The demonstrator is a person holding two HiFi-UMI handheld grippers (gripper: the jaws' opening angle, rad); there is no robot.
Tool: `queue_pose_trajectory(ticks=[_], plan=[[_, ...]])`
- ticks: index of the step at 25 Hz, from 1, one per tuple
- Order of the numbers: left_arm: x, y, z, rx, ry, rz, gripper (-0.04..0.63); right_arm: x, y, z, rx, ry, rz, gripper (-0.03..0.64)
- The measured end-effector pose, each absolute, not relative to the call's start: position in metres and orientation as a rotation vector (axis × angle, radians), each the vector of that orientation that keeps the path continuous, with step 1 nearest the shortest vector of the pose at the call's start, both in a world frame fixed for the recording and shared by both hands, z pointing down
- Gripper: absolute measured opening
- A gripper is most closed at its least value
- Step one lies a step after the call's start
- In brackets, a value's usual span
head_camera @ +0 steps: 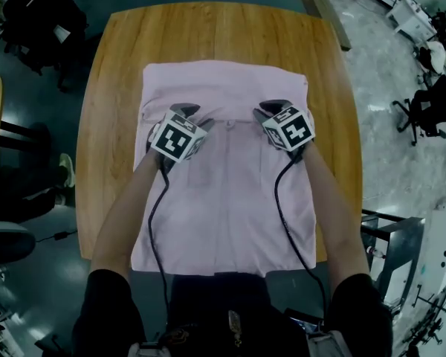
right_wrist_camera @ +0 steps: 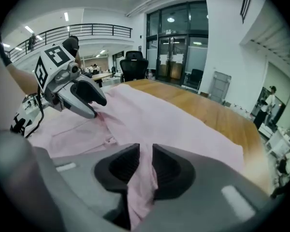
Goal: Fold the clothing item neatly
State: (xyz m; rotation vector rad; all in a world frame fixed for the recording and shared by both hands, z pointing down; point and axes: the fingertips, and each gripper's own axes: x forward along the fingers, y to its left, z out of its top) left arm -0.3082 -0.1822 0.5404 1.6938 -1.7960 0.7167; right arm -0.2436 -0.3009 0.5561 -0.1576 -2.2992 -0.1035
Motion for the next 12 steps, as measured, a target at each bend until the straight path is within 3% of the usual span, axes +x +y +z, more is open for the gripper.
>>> queue_pose_trajectory(ticks=[12], plan=[[-0.285,-0.135,0.567,1.571,-1.718,0.781,0.206,-0.181,-0.235,0.578,-0.491,-2.166,-0.148,0.072]])
